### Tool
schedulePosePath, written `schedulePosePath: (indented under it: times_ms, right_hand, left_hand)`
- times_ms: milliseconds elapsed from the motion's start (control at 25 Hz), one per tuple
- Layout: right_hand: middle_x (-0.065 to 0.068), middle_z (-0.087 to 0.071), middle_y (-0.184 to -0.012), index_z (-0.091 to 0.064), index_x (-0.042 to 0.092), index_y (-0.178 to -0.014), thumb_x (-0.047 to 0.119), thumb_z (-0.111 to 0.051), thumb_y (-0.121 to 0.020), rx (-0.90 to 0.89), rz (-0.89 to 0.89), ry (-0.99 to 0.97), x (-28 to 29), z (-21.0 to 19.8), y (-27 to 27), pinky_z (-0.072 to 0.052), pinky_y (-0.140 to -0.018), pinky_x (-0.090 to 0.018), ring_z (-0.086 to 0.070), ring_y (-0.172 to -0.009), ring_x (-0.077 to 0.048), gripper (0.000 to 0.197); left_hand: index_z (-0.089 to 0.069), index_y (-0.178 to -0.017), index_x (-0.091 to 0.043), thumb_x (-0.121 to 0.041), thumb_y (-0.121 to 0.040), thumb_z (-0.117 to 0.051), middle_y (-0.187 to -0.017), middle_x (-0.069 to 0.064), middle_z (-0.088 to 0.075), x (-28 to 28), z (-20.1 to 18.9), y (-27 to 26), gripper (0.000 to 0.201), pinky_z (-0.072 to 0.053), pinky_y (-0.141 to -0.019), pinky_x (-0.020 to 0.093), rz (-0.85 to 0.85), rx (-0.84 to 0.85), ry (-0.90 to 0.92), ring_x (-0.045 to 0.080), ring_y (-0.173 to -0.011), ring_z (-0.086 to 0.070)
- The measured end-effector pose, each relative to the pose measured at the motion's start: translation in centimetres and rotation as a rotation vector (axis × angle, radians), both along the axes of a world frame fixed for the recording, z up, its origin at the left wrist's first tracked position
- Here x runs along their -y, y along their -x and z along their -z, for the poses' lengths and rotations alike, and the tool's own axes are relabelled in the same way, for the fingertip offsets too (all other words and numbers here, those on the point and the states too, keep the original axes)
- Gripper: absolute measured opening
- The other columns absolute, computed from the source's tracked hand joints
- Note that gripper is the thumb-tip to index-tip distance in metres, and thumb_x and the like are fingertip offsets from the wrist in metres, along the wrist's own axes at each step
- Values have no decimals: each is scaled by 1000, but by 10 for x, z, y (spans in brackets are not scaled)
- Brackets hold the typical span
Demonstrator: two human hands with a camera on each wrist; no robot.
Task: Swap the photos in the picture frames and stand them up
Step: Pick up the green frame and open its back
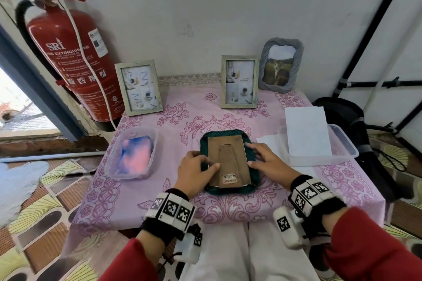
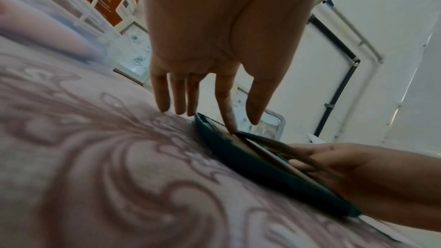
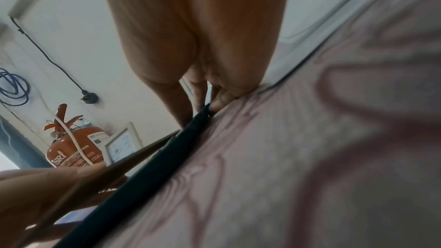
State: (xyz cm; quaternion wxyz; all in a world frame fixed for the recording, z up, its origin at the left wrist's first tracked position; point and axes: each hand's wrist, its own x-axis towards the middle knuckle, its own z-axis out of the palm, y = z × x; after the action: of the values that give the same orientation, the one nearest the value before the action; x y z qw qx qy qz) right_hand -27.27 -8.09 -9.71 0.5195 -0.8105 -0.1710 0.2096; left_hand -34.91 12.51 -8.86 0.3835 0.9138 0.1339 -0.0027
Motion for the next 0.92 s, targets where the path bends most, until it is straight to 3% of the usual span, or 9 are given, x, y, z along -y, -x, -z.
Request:
schedulePosePath:
  times_ms: [120,240,440,560,680,800,920]
  right_hand:
    - [-10,-34,-140,-40,9,-138,-1,-53,-90,15,24,-28,0,2,2,-25,-111,-20,-35,-134,-20,50]
    - [-10,-36,-139,-42,8,-137,-1,-53,-90,37,33,-32,0,3,2,-25,-114,-25,-37,-133,-19,50]
    - [-12,-39,-135,-44,8,-136,0,-53,-91,76,39,-34,-1,4,4,-27,-111,-21,-39,-131,-17,46]
    - [-15,-40,-132,-45,6,-135,0,-56,-89,120,37,-21,-2,5,5,-30,-114,-29,-41,-129,-21,47]
    - [-15,-41,-132,-45,5,-134,0,-57,-88,130,45,-11,-2,6,5,-31,-114,-34,-41,-129,-22,47]
    - [-15,-41,-132,-46,5,-133,0,-57,-88,144,53,-2,-2,7,5,-32,-114,-34,-42,-129,-23,47]
    - [-17,-41,-132,-46,4,-133,-1,-57,-88,153,56,-3,-3,7,5,-32,-113,-38,-41,-129,-26,47]
  left_hand:
    - [-61,-78,-29,-50,-80,-64,-130,7,-45,13,-3,6,21,-27,-105,39,-68,-63,-27,24,-126,-38]
    - [-62,-78,-29,-56,-71,-69,-138,7,-40,20,-3,7,29,-23,-105,40,-108,-63,3,23,-131,-32]
    - [-59,-76,-33,-53,-65,-76,-134,1,-41,22,-1,5,28,-24,-103,38,-163,-1,77,19,-130,-35]
    - [-59,-77,-32,-48,-67,-77,-134,0,-37,20,0,6,26,-20,-102,36,-184,47,72,17,-130,-30]
    - [-62,-82,-26,-42,-69,-78,-116,-1,-43,16,1,7,26,-33,-104,36,-164,109,101,19,-120,-40]
    - [-60,-94,-18,-31,-71,-79,-105,3,-52,16,-1,9,32,-51,-84,27,-150,166,225,18,-98,-57]
    - [-49,-119,-15,-22,-71,-80,-95,1,-58,14,-1,12,58,-51,-58,12,-174,198,362,9,-78,-60]
